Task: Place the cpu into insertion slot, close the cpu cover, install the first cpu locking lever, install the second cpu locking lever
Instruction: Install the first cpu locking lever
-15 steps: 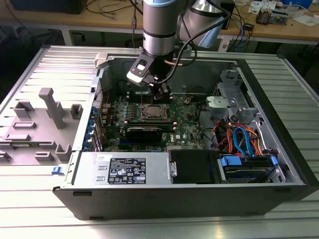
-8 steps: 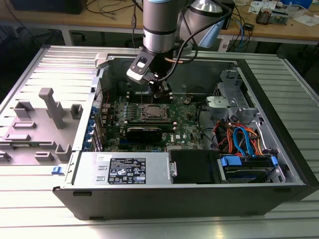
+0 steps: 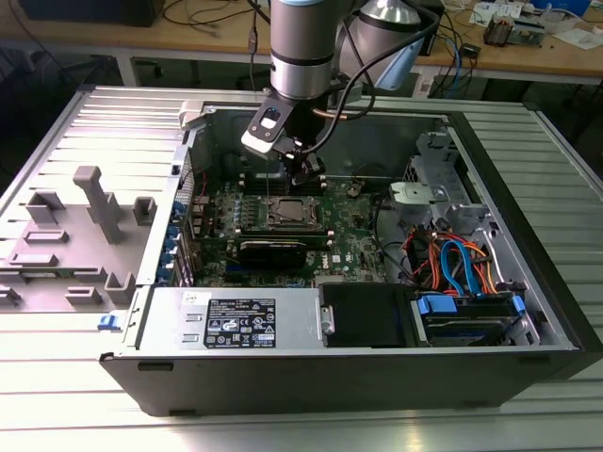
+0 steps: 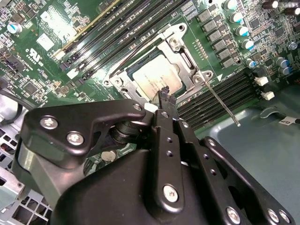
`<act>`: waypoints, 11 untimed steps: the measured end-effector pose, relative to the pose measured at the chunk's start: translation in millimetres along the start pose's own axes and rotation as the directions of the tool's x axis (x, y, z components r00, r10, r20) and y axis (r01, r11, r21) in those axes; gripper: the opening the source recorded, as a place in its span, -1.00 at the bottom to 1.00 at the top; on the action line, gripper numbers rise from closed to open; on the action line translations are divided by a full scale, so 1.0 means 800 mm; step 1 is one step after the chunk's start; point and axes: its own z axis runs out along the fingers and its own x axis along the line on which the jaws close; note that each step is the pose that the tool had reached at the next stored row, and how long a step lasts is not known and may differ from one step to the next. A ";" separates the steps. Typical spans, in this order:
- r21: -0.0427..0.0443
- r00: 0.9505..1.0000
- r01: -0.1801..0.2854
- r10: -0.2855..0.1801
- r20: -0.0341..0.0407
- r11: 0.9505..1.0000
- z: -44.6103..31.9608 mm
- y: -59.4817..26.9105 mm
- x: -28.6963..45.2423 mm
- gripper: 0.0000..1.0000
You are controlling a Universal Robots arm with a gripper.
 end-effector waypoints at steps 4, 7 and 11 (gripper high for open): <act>0.000 1.000 0.001 -0.001 0.000 1.000 0.0000 0.000 0.0000 -0.79; 0.000 1.000 0.002 -0.002 0.000 1.000 0.0000 0.000 0.0000 -0.79; 0.000 1.000 0.002 -0.002 0.000 1.000 0.0000 0.000 0.0000 -0.79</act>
